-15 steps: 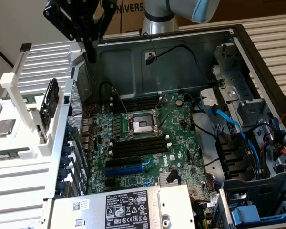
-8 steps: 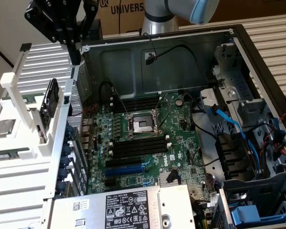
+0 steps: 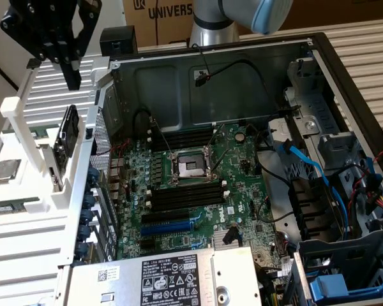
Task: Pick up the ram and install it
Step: 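Reach for the ram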
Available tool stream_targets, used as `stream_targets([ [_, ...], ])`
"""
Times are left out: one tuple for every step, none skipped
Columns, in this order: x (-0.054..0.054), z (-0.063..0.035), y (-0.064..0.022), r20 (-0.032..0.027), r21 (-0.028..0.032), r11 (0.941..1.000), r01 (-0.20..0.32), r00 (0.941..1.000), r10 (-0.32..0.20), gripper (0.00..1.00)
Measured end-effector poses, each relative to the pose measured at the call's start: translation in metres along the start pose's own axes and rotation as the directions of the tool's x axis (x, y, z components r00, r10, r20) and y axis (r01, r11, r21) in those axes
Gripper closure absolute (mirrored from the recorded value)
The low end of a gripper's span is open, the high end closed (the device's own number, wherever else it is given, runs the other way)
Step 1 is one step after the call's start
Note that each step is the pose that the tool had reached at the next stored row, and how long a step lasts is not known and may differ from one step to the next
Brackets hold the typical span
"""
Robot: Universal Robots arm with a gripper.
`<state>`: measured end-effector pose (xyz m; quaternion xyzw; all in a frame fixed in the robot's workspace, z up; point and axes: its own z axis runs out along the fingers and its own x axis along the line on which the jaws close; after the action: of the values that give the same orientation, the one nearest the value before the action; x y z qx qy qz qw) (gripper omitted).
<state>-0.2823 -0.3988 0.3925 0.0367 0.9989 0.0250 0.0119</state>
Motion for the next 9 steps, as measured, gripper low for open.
stream_targets([
  [0.005, -0.0001, -0.0003, 0.0, 0.0, 1.0, 0.0, 1.0, 0.0, 0.9],
  [0.009, -0.0003, -0.0007, 0.0, 0.0, 1.0, 0.0, 1.0, 0.0, 0.9],
  [0.014, -0.0004, -0.001, 0.0002, 0.0, 1.0, 0.0, 1.0, 0.0, 0.9],
  [0.018, -0.0005, -0.0013, 0.0002, 0.0, 1.0, 0.0, 1.0, 0.0, 0.9],
  [0.023, -0.0005, -0.0017, 0.0003, 0.0, 1.0, 0.0, 1.0, 0.0, 0.9],
  [0.028, -0.0007, -0.002, 0.0003, 0.0001, 1.0, 0.0, 1.0, 0.0, 0.9],
  [0.032, -0.0008, -0.0023, 0.0003, 0.0001, 1.0, 0.0, 1.0, 0.0, 0.9],
  [0.037, -0.0009, -0.0027, 0.0005, -0.0001, 1.0, 0.0, 1.0, 0.0, 0.9],
  [0.041, -0.001, -0.003, 0.0006, -0.0001, 1.0, 0.0, 1.0, 0.0, 0.9],
])
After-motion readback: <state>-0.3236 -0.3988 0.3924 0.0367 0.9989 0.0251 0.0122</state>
